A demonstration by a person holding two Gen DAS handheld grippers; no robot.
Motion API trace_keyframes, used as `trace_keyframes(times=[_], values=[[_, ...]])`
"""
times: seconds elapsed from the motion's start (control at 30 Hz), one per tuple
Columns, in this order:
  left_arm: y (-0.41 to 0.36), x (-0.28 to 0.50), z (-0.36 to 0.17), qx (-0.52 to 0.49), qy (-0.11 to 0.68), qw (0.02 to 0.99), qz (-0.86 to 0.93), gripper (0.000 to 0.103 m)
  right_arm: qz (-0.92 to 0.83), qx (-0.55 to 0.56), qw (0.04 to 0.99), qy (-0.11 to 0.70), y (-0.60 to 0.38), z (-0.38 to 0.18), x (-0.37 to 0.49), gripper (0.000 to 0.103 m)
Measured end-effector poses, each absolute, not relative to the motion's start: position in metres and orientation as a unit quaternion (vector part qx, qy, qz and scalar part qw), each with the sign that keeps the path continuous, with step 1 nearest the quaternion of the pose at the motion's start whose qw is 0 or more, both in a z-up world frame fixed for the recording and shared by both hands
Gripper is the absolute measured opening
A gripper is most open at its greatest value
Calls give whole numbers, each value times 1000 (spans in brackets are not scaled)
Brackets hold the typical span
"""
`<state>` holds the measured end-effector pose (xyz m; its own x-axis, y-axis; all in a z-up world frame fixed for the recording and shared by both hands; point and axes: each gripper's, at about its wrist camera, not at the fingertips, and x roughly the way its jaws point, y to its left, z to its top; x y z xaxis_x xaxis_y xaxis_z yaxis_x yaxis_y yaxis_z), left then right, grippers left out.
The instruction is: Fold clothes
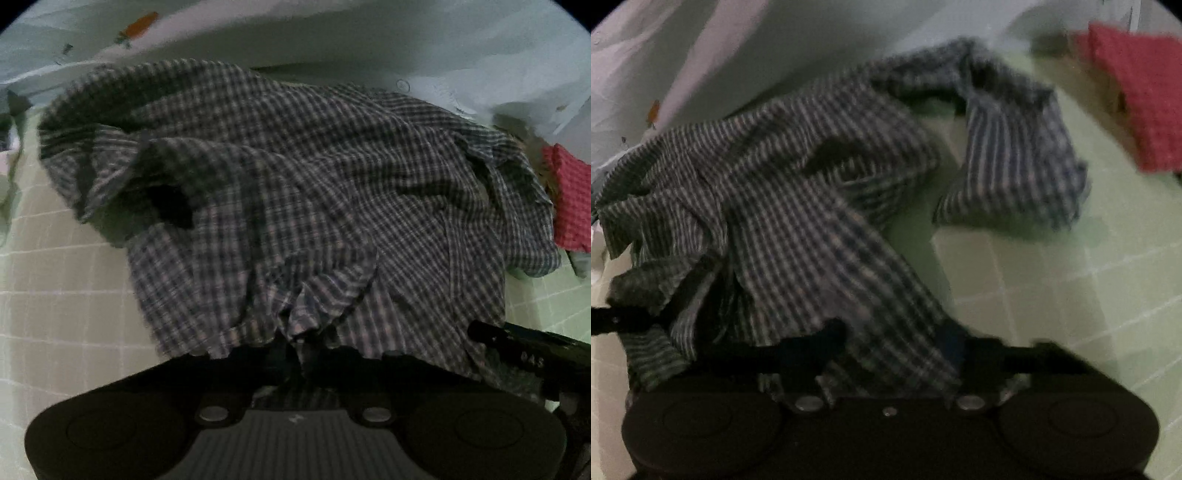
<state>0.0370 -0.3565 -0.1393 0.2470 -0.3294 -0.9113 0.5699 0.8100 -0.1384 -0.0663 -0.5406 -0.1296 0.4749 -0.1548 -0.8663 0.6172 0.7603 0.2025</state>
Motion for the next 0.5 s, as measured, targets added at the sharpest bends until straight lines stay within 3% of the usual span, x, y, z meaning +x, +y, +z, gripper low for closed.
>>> trace_keyframes(times=[0.13, 0.2, 0.5], values=[[-327, 23, -127, 104, 525, 804, -260, 7, -234, 261, 821, 451, -533, -126, -71, 24], [-309, 18, -120, 87, 521, 813, -244, 7, -233, 268, 822, 446, -529, -124, -77, 17], [-217, -26, -98, 31, 498, 856, -132, 7, -230, 258, 822, 453, -492, -112, -113, 13]])
